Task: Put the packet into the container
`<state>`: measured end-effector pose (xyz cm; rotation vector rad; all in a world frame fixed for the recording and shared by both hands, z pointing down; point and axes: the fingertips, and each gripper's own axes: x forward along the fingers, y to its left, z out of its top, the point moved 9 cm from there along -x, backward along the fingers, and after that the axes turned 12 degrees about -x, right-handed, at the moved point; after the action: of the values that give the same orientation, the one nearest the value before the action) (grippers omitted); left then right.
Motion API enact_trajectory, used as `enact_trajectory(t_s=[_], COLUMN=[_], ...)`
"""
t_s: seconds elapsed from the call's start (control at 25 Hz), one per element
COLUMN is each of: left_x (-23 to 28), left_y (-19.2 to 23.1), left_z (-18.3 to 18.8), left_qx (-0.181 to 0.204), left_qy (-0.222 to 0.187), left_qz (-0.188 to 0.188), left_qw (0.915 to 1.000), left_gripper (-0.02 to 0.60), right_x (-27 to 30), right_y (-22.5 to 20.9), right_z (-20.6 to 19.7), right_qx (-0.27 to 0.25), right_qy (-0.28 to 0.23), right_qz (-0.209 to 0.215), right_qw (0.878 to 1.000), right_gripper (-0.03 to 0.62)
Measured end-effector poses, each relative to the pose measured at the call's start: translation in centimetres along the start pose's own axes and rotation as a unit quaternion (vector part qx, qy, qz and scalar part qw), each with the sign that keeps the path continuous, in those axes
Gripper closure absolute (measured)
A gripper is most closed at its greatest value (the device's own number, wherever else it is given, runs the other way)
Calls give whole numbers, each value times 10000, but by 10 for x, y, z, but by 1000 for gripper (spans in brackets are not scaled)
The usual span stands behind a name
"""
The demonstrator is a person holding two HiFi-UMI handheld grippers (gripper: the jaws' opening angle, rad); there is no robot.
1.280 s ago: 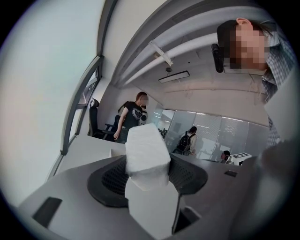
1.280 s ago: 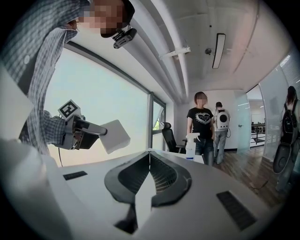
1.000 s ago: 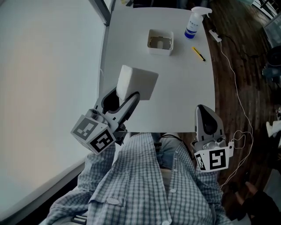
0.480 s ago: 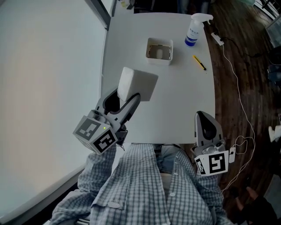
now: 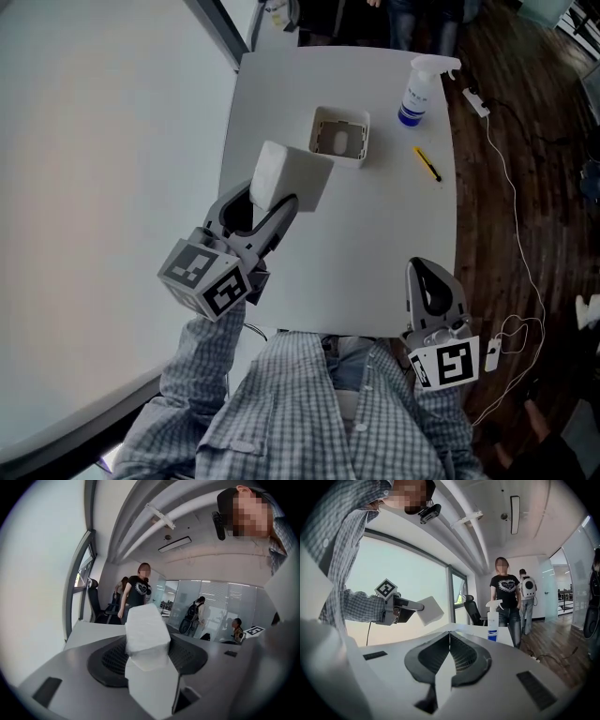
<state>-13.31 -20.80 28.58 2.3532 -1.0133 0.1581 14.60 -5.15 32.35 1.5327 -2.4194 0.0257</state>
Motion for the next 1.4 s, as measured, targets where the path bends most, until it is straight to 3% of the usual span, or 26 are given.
enact_trajectory(t_s=[0.92, 1.4], left_x=[121, 160], left_y=[25, 43], left_z=[27, 9], left_qx=[810, 1022], left_qy=[507, 994], left_qz=[148, 336], left_qw=[9953, 9892], left_gripper=[322, 322], right_x=[-7, -14], right_y=[-29, -31], right_z=[-18, -28], right_qx=[238, 381], right_qy=[232, 365], right_qz=[6, -52], right_qw=[9994, 9986], right_gripper=[582, 582])
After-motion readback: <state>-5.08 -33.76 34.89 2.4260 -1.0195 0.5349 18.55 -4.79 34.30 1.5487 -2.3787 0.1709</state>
